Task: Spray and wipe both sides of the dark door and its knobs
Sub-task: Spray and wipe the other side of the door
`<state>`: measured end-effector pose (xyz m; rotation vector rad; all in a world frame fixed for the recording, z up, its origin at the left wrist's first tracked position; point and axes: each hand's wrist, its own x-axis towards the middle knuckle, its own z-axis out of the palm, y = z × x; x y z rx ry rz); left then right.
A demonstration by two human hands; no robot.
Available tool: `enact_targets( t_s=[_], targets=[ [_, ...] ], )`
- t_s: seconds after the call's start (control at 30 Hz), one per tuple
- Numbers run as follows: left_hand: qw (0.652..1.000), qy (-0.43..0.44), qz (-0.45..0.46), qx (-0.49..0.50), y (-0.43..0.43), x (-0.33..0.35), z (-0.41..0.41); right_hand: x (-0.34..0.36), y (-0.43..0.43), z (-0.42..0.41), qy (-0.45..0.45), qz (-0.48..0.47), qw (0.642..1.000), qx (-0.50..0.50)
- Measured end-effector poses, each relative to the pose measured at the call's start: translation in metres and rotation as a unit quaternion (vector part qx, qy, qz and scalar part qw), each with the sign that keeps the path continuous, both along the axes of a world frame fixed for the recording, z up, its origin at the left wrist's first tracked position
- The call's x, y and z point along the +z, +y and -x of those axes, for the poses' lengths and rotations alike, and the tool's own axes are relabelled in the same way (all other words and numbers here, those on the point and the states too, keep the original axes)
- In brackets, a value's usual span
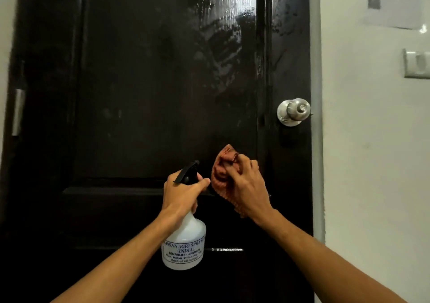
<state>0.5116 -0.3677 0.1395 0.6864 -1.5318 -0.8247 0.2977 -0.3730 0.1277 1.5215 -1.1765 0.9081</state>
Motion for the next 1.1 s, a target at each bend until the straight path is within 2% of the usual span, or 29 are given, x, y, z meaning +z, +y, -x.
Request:
enact_targets(
  t_s=[0.07, 0.1, 0.13, 0.2, 0.23, 0.27, 0.33, 0.4, 0.43, 0.47, 0.57, 0.6, 0.63, 0.67, 0.73, 0.77, 0.8, 0.9, 0.93, 0.97, 1.03, 1.1],
  targets=[
    [1.000, 0.005, -0.009, 0.005, -0.005, 0.004, -0.013, 0.014, -0.001, 0.006, 0.053, 0.006, 0.998, -0.024],
    [1.000, 0.011, -0.007, 0.013, -0.011, 0.007, -0.029, 0.028, -0.003, 0.002, 0.014, 0.035, 0.999, -0.015],
    [1.000, 0.012, -0.008, 0.016, -0.012, 0.009, -0.033, 0.040, 0.000, 0.008, -0.085, 0.081, 0.993, -0.010],
    [0.999, 0.013, 0.000, 0.036, -0.020, 0.014, -0.057, 0.060, -0.008, -0.005, -0.279, 0.152, 0.948, -0.026],
    [0.999, 0.010, 0.007, 0.049, -0.024, 0.016, -0.072, 0.061, -0.017, -0.023, -0.300, 0.155, 0.939, -0.056],
    [0.998, 0.005, 0.013, 0.058, -0.026, 0.018, -0.078, 0.059, -0.021, -0.035, -0.251, 0.145, 0.954, -0.074],
    [0.996, 0.004, 0.018, 0.082, -0.033, 0.020, -0.102, 0.041, -0.042, -0.076, -0.056, 0.081, 0.994, -0.042],
    [0.993, 0.011, 0.011, 0.113, -0.044, 0.016, -0.139, 0.022, -0.070, -0.126, 0.115, 0.033, 0.993, -0.006],
    [0.993, 0.010, 0.009, 0.117, -0.046, 0.016, -0.146, 0.027, -0.074, -0.133, 0.146, 0.027, 0.989, -0.015],
    [0.992, 0.011, 0.002, 0.130, -0.050, 0.014, -0.162, 0.035, -0.081, -0.151, 0.131, 0.036, 0.991, -0.012],
    [0.988, 0.010, 0.003, 0.156, -0.062, 0.015, -0.205, 0.077, -0.095, -0.195, -0.064, 0.088, 0.994, -0.010],
    [0.987, 0.012, 0.007, 0.162, -0.064, 0.017, -0.212, 0.087, -0.097, -0.206, -0.089, 0.097, 0.991, -0.017],
    [0.985, 0.017, 0.007, 0.174, -0.069, 0.019, -0.226, 0.090, -0.106, -0.228, -0.055, 0.083, 0.995, -0.010],
    [0.982, 0.022, 0.011, 0.187, -0.076, 0.021, -0.240, 0.088, -0.119, -0.252, 0.016, 0.065, 0.998, 0.000],
    [0.979, 0.025, 0.011, 0.203, -0.081, 0.023, -0.256, 0.075, -0.138, -0.283, 0.186, 0.026, 0.982, 0.014],
    [0.978, 0.026, 0.011, 0.205, -0.081, 0.023, -0.260, 0.077, -0.141, -0.287, 0.235, 0.015, 0.972, 0.009],
    [0.977, 0.028, 0.015, 0.209, -0.084, 0.023, -0.271, 0.087, -0.146, -0.298, 0.236, 0.013, 0.972, 0.009],
    [0.975, 0.037, 0.014, 0.220, -0.090, 0.024, -0.291, 0.131, -0.149, -0.323, 0.061, 0.057, 0.996, -0.014],
    [0.973, 0.041, 0.015, 0.228, -0.095, 0.025, -0.303, 0.140, -0.153, -0.341, 0.030, 0.064, 0.997, -0.017],
    [0.971, 0.046, 0.011, 0.236, -0.096, 0.023, -0.306, 0.136, -0.159, -0.352, 0.039, 0.060, 0.997, -0.008],
    [0.965, 0.058, 0.012, 0.254, -0.103, 0.021, -0.324, 0.110, -0.183, -0.391, 0.162, 0.023, 0.986, 0.041],
    [0.961, 0.069, 0.009, 0.269, -0.104, 0.019, -0.333, 0.070, -0.200, -0.417, 0.332, -0.036, 0.940, 0.071]
  ],
)
